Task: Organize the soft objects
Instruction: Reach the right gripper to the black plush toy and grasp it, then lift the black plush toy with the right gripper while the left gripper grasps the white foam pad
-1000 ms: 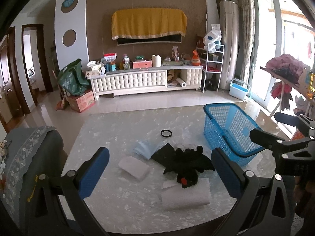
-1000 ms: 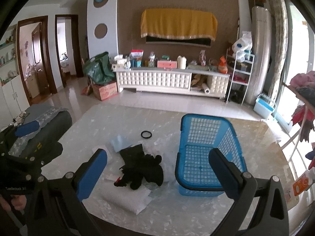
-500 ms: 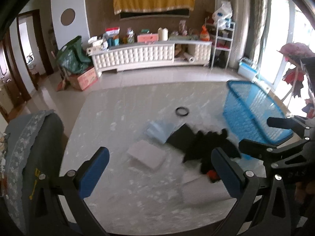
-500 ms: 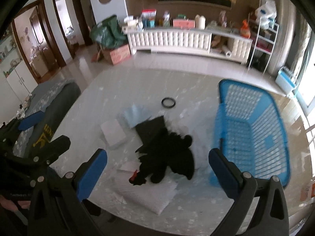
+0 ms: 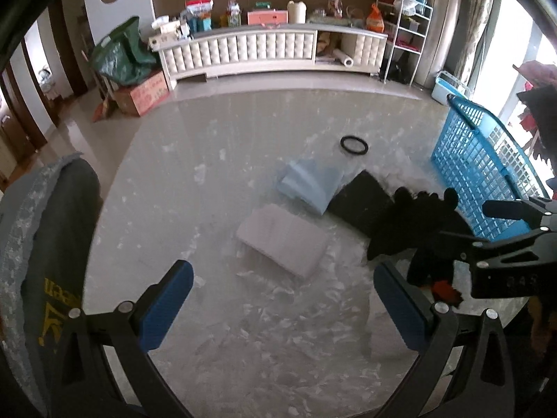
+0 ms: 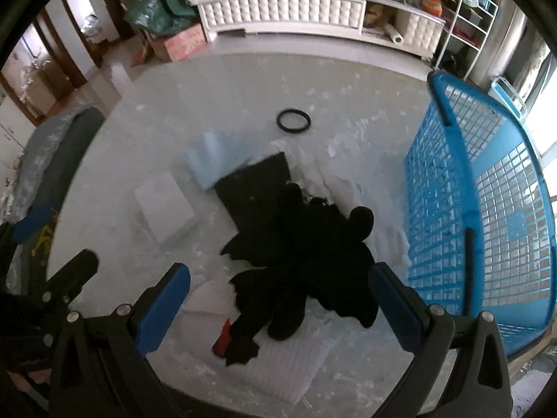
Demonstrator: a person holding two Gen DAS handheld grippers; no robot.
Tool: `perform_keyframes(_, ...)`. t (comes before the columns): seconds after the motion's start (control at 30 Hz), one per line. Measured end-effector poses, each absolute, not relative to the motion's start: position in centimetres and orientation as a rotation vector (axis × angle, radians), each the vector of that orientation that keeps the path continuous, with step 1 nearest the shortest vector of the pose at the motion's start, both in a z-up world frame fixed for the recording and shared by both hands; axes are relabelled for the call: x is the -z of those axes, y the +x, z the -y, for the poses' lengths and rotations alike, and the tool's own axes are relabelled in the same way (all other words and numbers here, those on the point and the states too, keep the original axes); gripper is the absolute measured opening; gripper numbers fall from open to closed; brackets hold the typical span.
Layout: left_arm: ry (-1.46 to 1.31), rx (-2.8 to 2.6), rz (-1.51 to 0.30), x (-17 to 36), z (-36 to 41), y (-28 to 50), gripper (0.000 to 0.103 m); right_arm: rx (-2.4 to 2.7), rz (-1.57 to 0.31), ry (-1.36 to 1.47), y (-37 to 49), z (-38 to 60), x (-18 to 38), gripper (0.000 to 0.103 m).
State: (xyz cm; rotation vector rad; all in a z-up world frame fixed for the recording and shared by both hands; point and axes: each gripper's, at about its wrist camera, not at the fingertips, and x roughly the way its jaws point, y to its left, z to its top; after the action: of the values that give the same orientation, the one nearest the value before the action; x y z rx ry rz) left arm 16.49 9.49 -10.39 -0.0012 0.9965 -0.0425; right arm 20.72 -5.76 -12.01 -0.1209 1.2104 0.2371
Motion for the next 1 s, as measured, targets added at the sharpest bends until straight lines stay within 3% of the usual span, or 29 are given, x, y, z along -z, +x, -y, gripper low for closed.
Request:
perform_keyframes(0.2,-0.027,0.052,-1.05,12.5,-10.6,17.9,0.103,-0.19,-1.273,-0.176,22.1,5.5,13.8,0.103)
perform_keyframes(0.27,-0.033,0.064,-1.069,13.3,-10.6,18.4,0.103,-0.177,-1.285,-0.19,22.5,5.6,14.7,0.091)
perform_keyframes(0.43,-0.022,0.075,-1.083,14.4,-10.5,18.8,0.103,-0.139,-1.359,-0.198,23.5,6.3,16.9,0.087)
perform_keyframes(0.6,-0.062,0.089,-1.09,14.9,-11.0,18.8,0.103,-0.137,-1.379,-0.2,23.3,6.8,17.3,0.072)
perform_keyframes(0.7,-0.063,0.094,-1.084,14.9,-11.0,18.7,0.103,-0.148,-1.371,-0.198,22.8,7.1,16.4,0.058)
perform_keyframes(0.73,-0.064,0.096,-1.083,14.9,-11.0,18.7,0.103,-0.149,-1.367,-0.188,22.7,7.3,16.1,0.045)
perform_keyframes(0.77,-0.065,0.097,-1.083,14.9,-11.0,18.6,0.103,-0.154,-1.362,-0.172,22.6,7.5,15.8,0.042)
perform_keyframes(1.0,-0.059,0.105,-1.082,14.8,-11.0,18.5,0.103,-0.179,-1.319,-0.141,21.3,8.5,13.0,0.038)
